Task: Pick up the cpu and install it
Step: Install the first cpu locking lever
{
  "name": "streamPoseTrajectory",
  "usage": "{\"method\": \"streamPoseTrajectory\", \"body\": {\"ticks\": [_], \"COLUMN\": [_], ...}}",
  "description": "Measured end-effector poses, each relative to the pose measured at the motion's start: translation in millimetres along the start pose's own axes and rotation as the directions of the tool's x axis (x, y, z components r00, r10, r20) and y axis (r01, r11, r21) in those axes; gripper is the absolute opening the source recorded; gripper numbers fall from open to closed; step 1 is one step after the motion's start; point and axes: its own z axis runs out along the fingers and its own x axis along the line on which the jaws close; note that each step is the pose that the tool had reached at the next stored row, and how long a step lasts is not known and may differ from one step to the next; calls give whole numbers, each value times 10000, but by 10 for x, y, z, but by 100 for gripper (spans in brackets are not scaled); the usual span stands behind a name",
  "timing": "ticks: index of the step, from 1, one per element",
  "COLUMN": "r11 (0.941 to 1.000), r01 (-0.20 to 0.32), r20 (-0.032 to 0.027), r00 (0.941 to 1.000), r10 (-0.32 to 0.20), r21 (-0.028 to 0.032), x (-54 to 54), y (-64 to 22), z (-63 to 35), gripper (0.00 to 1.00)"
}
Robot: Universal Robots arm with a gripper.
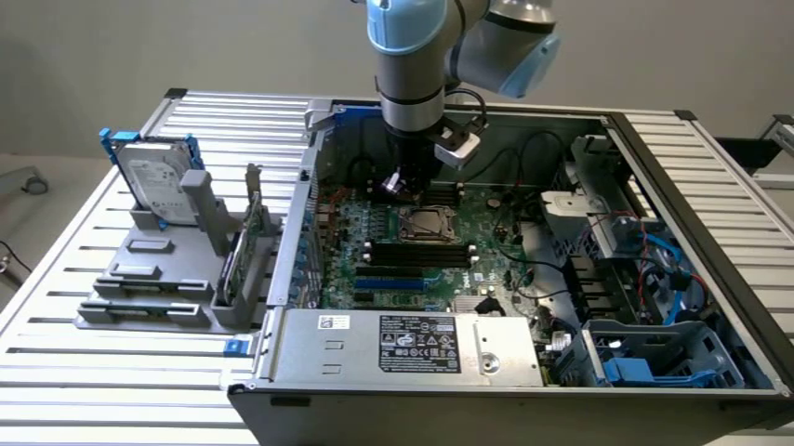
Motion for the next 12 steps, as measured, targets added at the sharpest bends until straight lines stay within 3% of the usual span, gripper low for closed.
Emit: {"method": "streamPoseTrajectory", "body": {"ticks": [12], "r11": [10000], "r01": [0], "r20": [0], "r00": [10000], "r10": [0], "r21": [0], "x": [36], "y": [40], "z": [8], "gripper": [11]}}
